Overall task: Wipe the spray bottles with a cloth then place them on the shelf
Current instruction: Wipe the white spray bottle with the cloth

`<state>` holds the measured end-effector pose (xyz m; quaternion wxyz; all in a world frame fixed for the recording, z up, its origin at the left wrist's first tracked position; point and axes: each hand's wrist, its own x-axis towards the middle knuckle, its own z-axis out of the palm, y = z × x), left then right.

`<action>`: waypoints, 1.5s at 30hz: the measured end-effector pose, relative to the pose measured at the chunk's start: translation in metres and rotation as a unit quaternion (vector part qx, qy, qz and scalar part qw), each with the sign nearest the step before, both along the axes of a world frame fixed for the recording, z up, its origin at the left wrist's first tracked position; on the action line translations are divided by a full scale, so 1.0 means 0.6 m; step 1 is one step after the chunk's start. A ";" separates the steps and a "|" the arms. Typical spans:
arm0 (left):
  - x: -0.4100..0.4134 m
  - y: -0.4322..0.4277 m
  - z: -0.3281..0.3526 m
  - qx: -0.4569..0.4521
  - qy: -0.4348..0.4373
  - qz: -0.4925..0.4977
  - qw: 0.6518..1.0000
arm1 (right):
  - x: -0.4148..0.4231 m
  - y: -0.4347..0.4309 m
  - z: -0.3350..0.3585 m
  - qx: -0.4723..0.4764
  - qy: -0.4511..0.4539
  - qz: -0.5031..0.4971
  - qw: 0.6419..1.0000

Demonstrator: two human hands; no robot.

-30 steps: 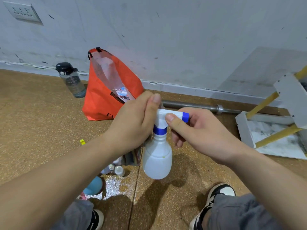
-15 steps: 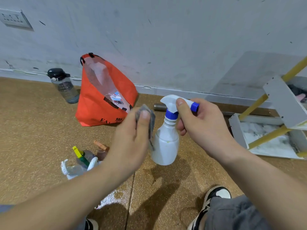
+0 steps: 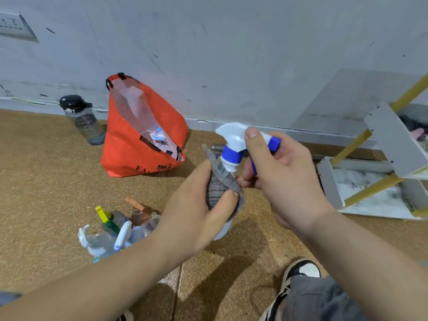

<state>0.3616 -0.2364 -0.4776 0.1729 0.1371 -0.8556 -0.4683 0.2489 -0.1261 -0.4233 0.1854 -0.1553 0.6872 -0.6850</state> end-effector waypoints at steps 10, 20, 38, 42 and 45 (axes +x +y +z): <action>-0.022 -0.040 0.012 0.367 -0.175 0.045 0.913 | -0.002 0.003 0.006 -0.014 -0.050 -0.028 0.998; -0.004 -0.013 -0.042 0.030 0.017 -0.019 0.999 | 0.005 -0.007 -0.009 -0.008 -0.062 -0.033 0.998; -0.028 -0.030 -0.010 0.291 -0.170 0.096 0.936 | 0.003 -0.006 -0.025 -0.017 -0.099 -0.030 0.995; -0.015 -0.011 -0.028 -0.076 -0.033 0.025 0.996 | 0.011 -0.009 -0.029 -0.014 -0.096 -0.019 0.995; -0.015 -0.030 -0.029 0.148 -0.021 0.008 0.989 | 0.011 -0.011 -0.022 -0.023 -0.102 -0.014 0.994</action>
